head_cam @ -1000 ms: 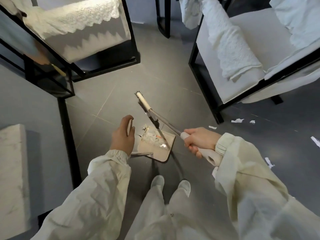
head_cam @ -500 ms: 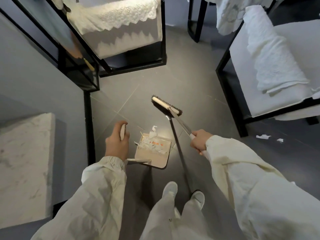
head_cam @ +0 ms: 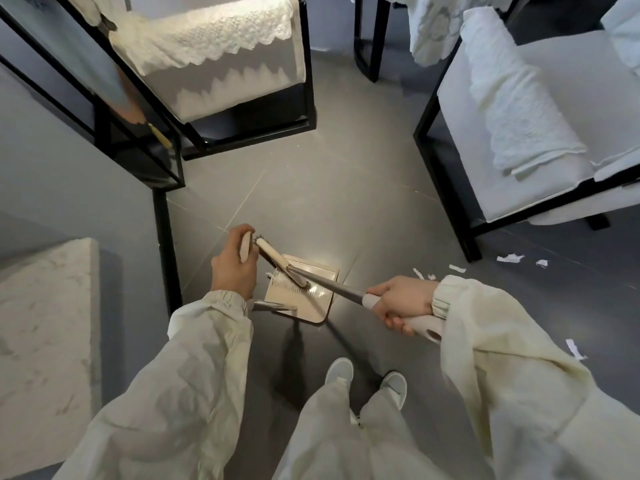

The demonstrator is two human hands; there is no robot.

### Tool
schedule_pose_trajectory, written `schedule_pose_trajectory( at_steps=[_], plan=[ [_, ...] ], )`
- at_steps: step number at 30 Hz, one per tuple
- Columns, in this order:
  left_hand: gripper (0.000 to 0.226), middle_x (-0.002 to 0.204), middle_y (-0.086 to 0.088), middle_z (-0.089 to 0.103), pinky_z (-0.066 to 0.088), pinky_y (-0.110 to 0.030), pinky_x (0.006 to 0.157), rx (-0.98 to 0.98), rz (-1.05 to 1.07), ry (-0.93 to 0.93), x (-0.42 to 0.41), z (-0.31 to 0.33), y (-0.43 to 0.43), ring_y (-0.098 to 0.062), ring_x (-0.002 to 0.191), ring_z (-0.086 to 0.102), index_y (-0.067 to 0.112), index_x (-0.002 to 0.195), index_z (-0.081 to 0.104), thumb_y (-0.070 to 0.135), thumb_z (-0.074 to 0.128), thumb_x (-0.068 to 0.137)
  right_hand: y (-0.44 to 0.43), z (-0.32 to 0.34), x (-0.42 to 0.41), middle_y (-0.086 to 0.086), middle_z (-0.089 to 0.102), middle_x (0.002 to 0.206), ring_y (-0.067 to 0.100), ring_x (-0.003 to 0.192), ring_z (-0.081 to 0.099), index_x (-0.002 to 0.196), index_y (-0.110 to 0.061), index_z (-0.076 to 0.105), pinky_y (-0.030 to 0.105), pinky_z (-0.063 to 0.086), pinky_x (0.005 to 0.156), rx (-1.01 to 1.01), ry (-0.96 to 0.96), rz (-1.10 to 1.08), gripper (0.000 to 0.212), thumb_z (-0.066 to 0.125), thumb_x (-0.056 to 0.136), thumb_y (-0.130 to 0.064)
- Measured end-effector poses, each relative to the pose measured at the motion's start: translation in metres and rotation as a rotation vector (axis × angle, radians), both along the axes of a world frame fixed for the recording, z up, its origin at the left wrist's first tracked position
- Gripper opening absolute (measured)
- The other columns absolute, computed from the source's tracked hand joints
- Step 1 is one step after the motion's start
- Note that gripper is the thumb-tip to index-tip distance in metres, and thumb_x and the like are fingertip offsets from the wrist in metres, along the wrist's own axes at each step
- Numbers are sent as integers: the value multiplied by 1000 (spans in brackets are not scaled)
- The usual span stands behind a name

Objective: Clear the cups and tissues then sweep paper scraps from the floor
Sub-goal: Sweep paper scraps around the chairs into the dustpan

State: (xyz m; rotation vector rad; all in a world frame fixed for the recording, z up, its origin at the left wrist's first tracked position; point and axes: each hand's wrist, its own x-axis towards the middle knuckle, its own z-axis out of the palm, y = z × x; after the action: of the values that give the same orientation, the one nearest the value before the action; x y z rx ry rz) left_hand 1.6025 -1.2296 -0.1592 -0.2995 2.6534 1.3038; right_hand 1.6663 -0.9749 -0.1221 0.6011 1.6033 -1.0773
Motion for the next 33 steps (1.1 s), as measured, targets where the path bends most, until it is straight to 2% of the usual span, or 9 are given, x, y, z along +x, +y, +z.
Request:
schedule_pose_trajectory(
  at_steps=[5,10,15,22,24,26,28,30,33],
  plan=[
    [30,73,-1,56,56,-50,61,-25,-103,75,8,4,9,-27,65,59,46,100,47,17,51,94,8,22,25,0,46,40,14,39,40,138,-15,42,17,38,36,-32,51,-74,57,46,83,-1],
    [28,74,1,56,56,-51,65,-59,-239,120,12,15,30,-33,62,59,42,104,44,16,51,95,21,38,54,8,43,53,16,40,37,137,-4,42,17,37,34,8,153,-210,55,46,83,3],
    [29,72,-3,56,56,-49,63,-79,-365,175,27,29,61,-32,61,59,41,108,44,17,52,94,31,48,112,6,41,52,10,33,35,137,-16,46,16,35,34,-24,185,-465,53,45,87,4],
    [30,70,11,53,56,-51,64,-19,-629,255,102,42,118,-29,59,56,34,109,48,10,53,91,45,66,240,5,39,57,6,30,33,137,-27,41,14,32,32,-79,214,-764,58,43,89,6],
    [28,67,3,52,56,-51,63,-14,-708,268,135,47,137,-35,59,57,33,108,47,11,53,91,44,73,289,2,40,48,6,29,33,123,-27,47,13,31,31,-92,231,-868,47,43,90,6],
    [25,66,-3,52,56,-51,65,6,-789,272,172,54,156,-39,63,59,31,111,49,16,52,91,36,79,343,0,39,42,7,27,33,91,-21,51,12,30,32,-131,224,-982,21,43,94,-1],
    [28,68,-4,52,55,-51,65,27,-867,289,213,62,176,-41,65,60,30,113,50,25,48,85,25,83,399,1,39,46,8,26,35,79,-25,47,11,31,32,-154,232,-1091,25,42,97,-9],
    [31,72,-6,54,55,-52,63,46,-947,310,254,67,197,-41,64,60,30,112,50,28,44,82,10,87,453,3,41,50,8,26,36,96,-28,48,13,31,32,-67,333,-1181,26,46,93,-2],
    [25,74,-4,56,55,-50,62,83,-1041,303,316,70,231,-34,57,59,37,110,49,31,46,86,-8,100,523,3,42,46,9,28,36,125,-35,44,15,34,33,54,412,-1303,54,46,88,4]
  ],
)
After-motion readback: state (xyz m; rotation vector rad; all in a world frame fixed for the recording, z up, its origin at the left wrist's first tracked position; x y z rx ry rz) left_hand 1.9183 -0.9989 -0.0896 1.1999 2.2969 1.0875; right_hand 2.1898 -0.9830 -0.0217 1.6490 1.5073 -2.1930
